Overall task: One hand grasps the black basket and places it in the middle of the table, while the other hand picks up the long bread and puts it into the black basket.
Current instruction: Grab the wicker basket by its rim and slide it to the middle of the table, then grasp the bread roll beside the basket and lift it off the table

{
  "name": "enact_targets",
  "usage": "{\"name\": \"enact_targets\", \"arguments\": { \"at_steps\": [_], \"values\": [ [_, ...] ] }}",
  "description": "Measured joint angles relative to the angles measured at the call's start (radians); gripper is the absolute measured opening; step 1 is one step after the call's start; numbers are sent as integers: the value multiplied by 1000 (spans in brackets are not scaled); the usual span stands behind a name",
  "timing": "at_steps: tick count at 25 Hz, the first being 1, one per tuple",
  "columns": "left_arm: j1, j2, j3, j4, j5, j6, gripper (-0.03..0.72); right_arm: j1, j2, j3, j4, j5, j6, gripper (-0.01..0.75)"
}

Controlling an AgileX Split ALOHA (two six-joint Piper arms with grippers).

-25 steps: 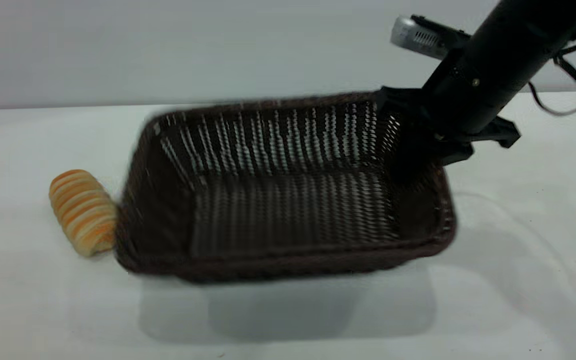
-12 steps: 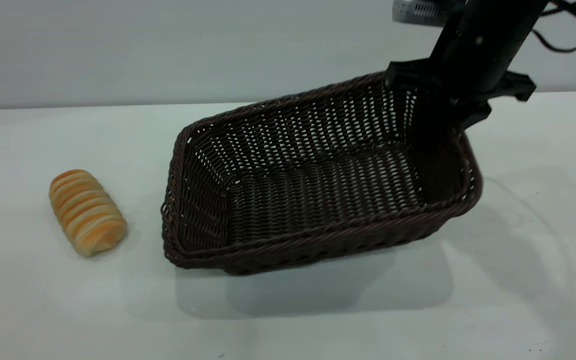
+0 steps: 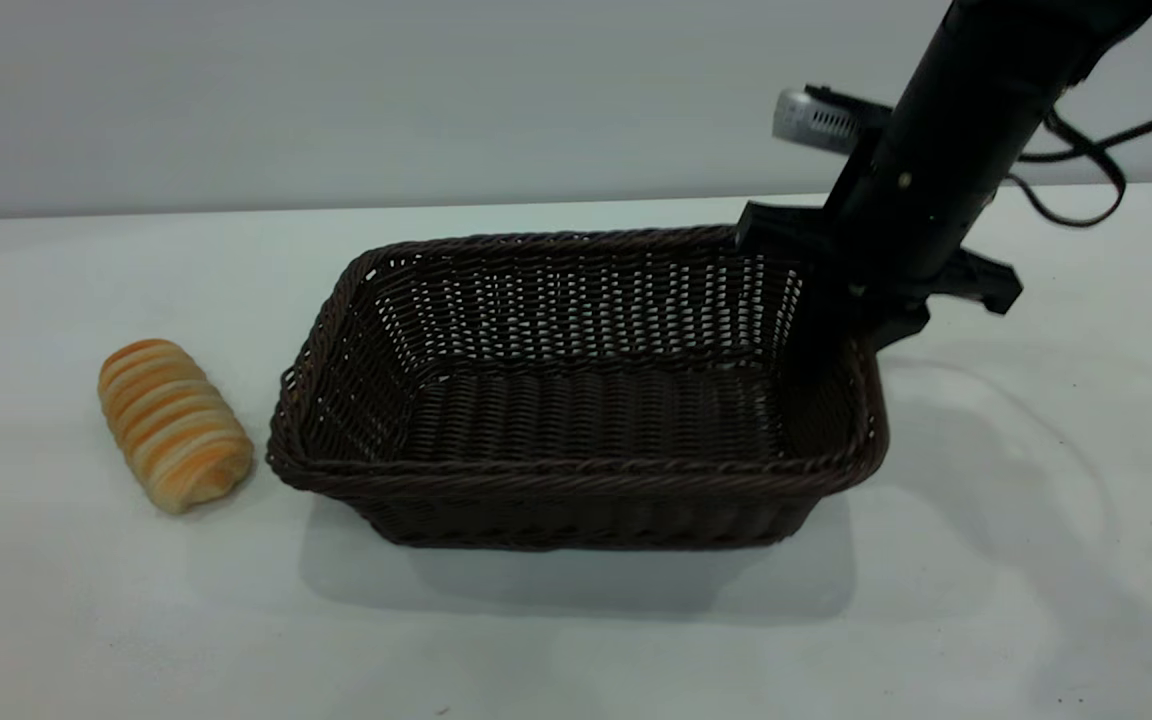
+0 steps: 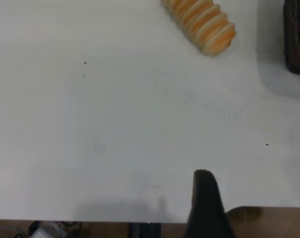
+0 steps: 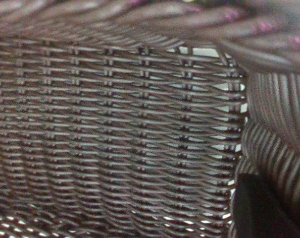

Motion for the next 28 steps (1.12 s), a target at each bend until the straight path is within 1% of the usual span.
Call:
{"name": "enact_targets", "arguments": {
  "at_steps": [5, 7, 8, 10, 13, 16, 19, 21, 23, 26, 28],
  "values": [
    [0, 0, 0, 0, 1, 0, 539, 0, 24, 0, 38, -19, -36, 98],
    [0, 0, 0, 0, 1, -1, 539, 0, 24, 0, 41, -22, -47, 119],
    [0, 0, 0, 0, 2, -1, 539, 0, 24, -1, 38, -23, -56, 142],
    [0, 0, 0, 0, 4, -1, 539, 0, 24, -1, 30, -23, -69, 211],
    [0, 0, 0, 0, 4, -1, 539, -3, 24, -13, 13, -6, -74, 358],
    [0, 0, 0, 0, 6, -2, 539, -26, 22, -56, 9, 74, -76, 489],
    [0, 0, 0, 1, 8, -2, 539, -63, 6, -106, 5, 177, -86, 577],
    [0, 0, 0, 8, 9, -2, 539, -92, -18, -142, 3, 245, -100, 596],
    [0, 0, 0, 15, 15, -2, 539, -113, -53, -170, 0, 314, -127, 596],
    [0, 0, 0, 15, 10, -2, 539, -133, -118, -186, -37, 395, -187, 575],
    [0, 3, 0, 16, -7, -2, 539, -136, -166, -187, -112, 442, -200, 561]
  ]
}}
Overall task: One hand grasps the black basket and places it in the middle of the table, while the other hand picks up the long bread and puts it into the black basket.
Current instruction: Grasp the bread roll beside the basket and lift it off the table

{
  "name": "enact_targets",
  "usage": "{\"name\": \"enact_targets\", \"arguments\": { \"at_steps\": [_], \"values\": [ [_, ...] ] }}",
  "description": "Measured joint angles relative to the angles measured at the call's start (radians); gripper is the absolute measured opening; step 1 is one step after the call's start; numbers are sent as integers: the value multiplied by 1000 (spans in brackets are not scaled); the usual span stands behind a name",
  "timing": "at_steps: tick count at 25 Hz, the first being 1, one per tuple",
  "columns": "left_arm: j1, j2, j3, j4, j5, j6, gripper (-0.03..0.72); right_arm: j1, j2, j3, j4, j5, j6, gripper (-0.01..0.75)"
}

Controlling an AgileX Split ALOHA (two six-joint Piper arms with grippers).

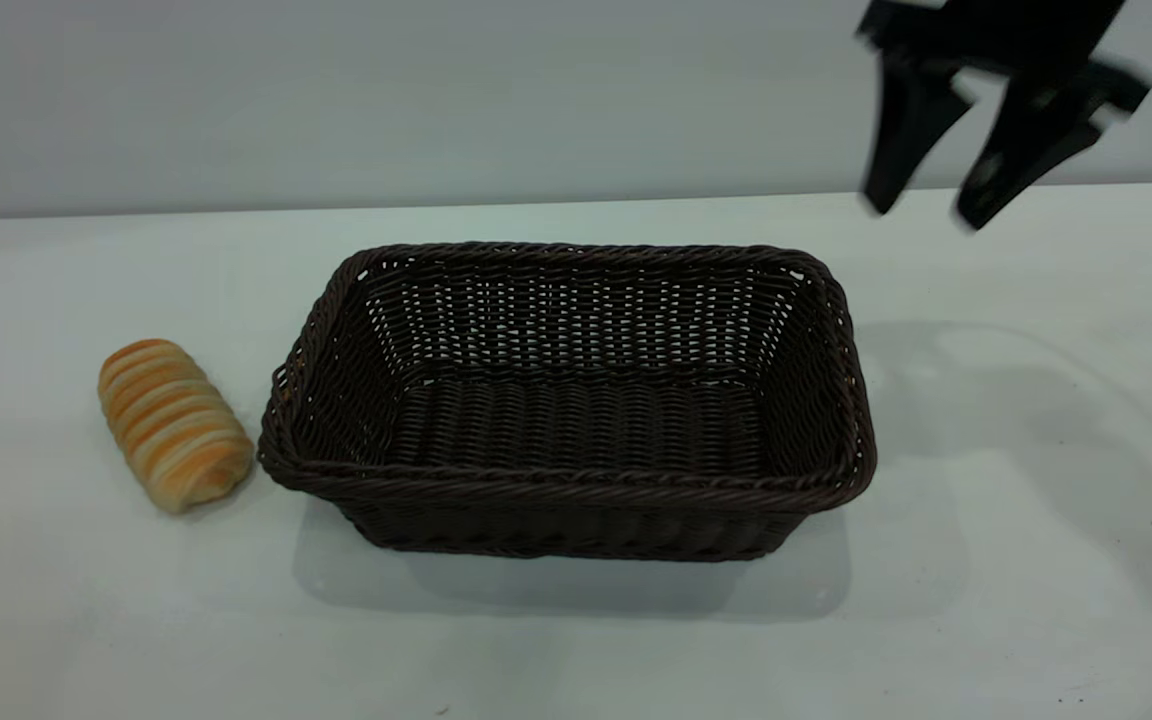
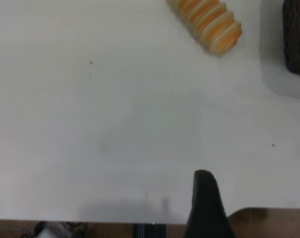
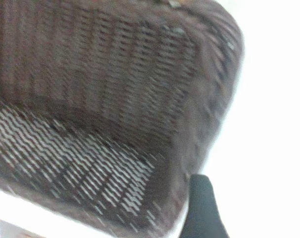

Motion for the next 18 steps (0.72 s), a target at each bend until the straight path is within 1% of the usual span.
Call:
{"name": "enact_targets", "arguments": {
  "at_steps": [3, 5, 7, 12, 18],
  "values": [
    [0, 42, 0, 1, -20, 10, 539, 0, -62, 0, -155, 97, 23, 551],
    [0, 110, 0, -3, -26, 29, 539, -1, -103, 1, -237, 113, 56, 550],
    [0, 178, 0, -14, -46, 53, 539, -2, -154, 17, -271, 116, 71, 550],
    [0, 423, -32, -46, -139, 82, 539, 2, -333, 113, -247, 123, 77, 550],
    [0, 741, -144, -65, -243, 70, 539, 37, -517, 288, -223, 131, 77, 550]
  ]
}}
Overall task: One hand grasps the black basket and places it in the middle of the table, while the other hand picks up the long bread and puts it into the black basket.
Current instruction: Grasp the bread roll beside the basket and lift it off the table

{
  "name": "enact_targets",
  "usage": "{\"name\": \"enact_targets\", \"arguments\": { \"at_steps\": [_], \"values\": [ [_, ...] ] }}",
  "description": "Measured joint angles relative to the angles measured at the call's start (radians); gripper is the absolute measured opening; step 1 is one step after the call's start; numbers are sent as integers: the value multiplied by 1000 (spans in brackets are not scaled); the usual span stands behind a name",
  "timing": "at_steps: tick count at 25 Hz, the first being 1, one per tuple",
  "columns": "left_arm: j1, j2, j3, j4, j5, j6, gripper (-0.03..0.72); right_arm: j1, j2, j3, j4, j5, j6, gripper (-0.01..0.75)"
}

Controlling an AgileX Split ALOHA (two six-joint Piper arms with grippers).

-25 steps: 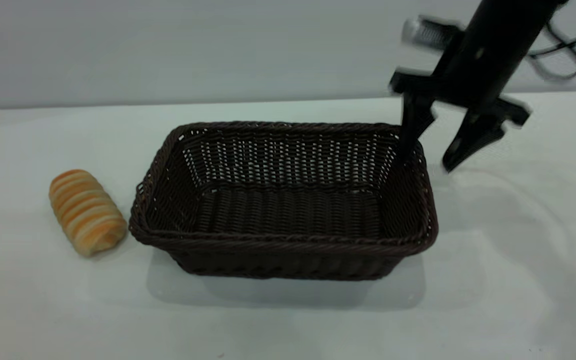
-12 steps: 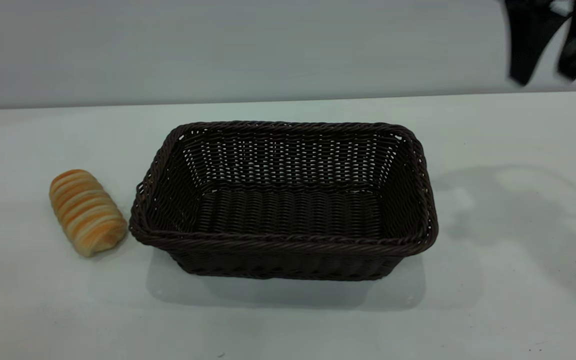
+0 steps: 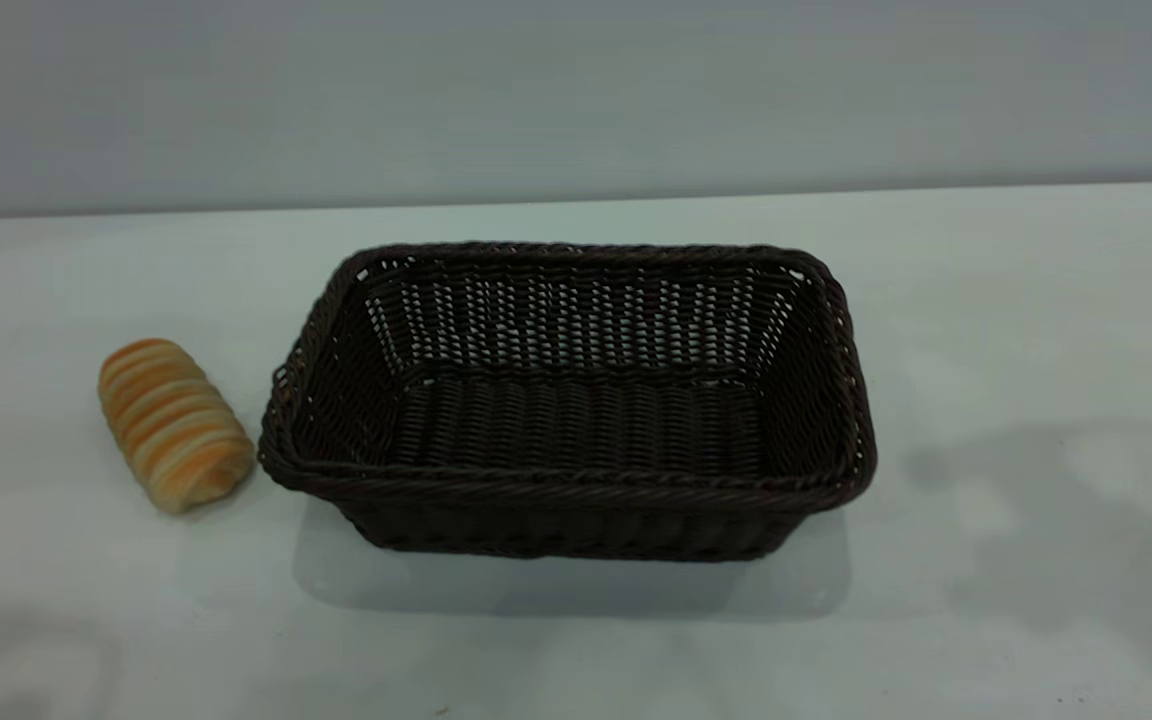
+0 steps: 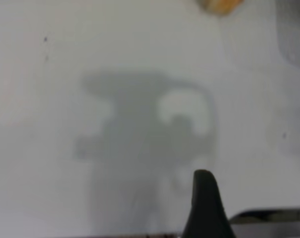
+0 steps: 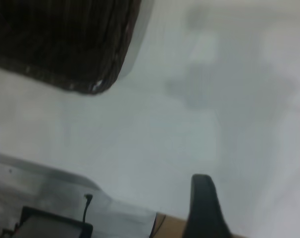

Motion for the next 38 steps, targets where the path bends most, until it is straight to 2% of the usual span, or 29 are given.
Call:
{"name": "enact_targets", "arguments": {
  "at_steps": [7, 13, 19, 27, 29, 31, 35, 38],
  "values": [
    [0, 369, -181, -23, -62, -21, 539, 20, -130, 82, 3, 3, -4, 550],
    [0, 674, -362, -24, -102, -41, 539, 20, -178, 91, 0, 7, -4, 550],
    [0, 864, -500, -37, -184, -93, 539, 20, -185, 91, -1, 7, -4, 550],
    [0, 1030, -555, -47, -271, -93, 525, 20, -185, 91, -2, 7, -4, 550],
    [0, 1054, -558, -47, -285, -93, 487, 20, -185, 91, -2, 7, -4, 550],
    [0, 1060, -563, -47, -287, -92, 399, 20, -185, 91, -2, 7, -4, 550],
    [0, 1055, -563, -46, -286, -70, 115, 20, -185, 91, -2, 7, -4, 550],
    [0, 1021, -566, -19, -263, -61, 62, 20, -185, 91, -2, 7, -4, 550]
  ]
}}
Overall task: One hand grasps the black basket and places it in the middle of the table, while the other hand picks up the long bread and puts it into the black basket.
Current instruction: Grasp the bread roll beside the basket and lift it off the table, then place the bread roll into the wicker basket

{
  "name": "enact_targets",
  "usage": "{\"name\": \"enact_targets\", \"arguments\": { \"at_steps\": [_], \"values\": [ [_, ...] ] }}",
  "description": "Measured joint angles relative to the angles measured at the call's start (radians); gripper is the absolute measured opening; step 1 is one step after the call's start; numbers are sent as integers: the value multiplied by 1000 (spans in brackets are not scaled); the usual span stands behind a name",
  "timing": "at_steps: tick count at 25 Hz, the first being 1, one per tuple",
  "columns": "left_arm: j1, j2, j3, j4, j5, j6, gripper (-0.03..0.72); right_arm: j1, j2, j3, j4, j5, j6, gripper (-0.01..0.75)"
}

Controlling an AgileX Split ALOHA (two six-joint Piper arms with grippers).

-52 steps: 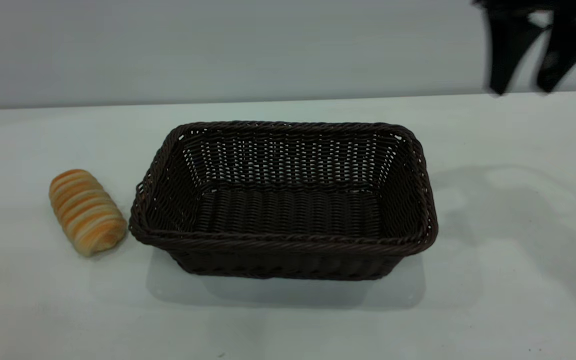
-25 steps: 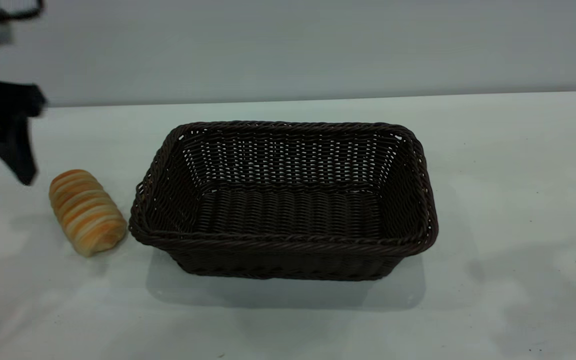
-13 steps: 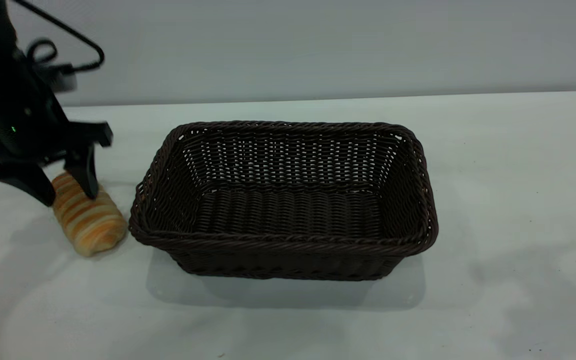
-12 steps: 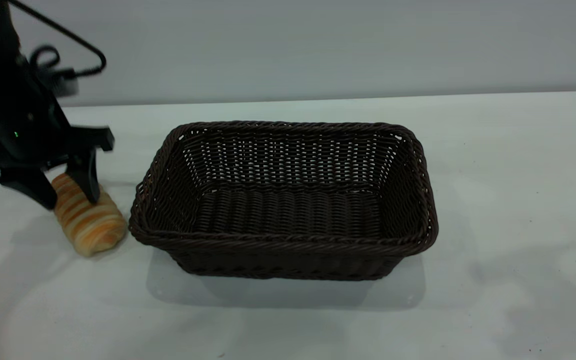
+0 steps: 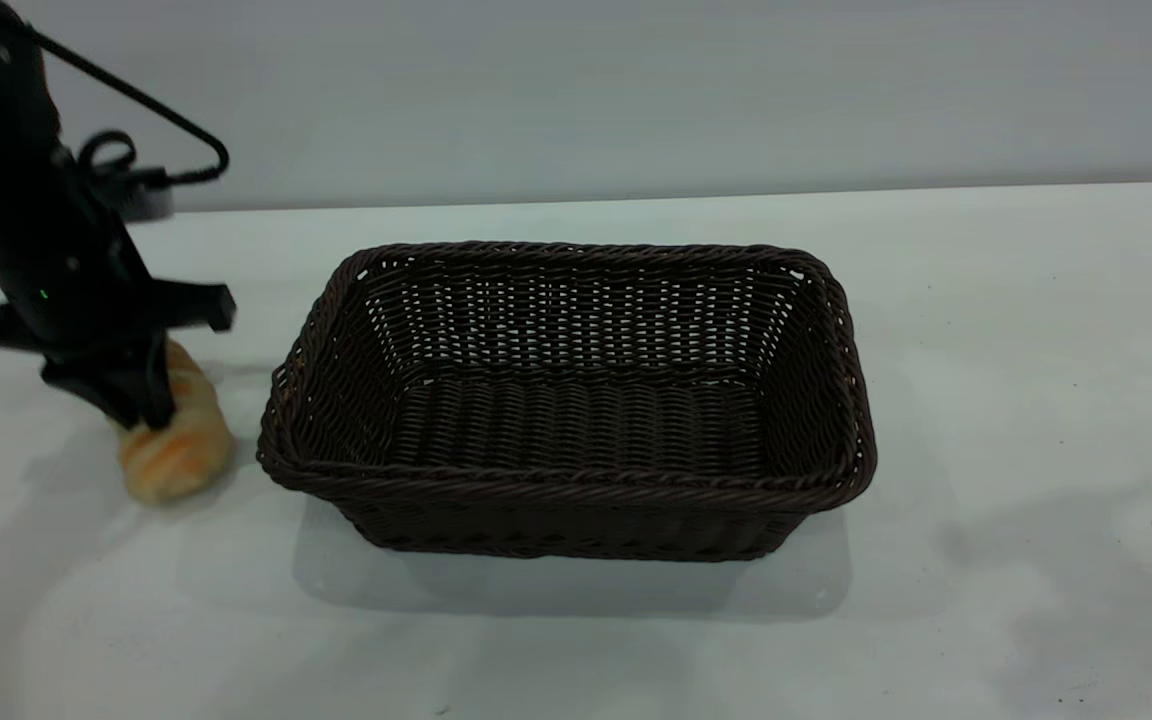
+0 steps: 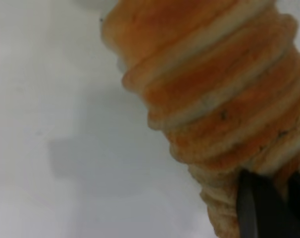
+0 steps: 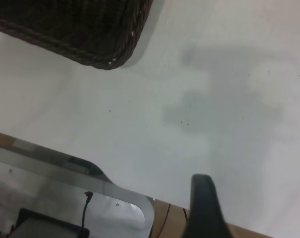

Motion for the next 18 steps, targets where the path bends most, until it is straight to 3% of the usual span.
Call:
{"name": "enact_targets", "arguments": {
  "at_steps": [7, 18],
  "values": [
    [-35, -199, -72, 11, 95, 52, 57, 0, 0, 0, 0, 0, 0, 550],
    [-353, -289, -87, -130, 108, 347, 57, 0, 0, 0, 0, 0, 0, 550]
  ]
}}
